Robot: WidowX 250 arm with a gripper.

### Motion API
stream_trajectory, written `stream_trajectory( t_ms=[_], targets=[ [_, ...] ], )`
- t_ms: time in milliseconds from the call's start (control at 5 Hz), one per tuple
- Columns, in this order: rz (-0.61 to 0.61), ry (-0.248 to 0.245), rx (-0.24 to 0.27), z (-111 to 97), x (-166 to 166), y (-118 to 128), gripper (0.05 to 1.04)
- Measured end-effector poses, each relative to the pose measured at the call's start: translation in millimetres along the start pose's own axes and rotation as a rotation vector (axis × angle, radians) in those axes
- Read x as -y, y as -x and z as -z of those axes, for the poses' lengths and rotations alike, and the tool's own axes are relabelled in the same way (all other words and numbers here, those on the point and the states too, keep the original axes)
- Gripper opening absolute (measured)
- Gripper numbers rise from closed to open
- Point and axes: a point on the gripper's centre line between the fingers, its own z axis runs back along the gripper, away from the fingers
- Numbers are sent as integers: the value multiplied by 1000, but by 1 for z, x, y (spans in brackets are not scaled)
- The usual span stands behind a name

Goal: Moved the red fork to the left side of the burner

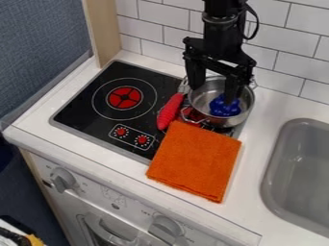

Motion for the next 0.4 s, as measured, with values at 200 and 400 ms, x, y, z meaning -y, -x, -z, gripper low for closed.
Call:
stream_trajectory(
  t_ms=[200,400],
  targets=[
    [-8,2,-34,12,0,4,999],
    [-73,-31,-61,24,-16,19,999]
  ],
)
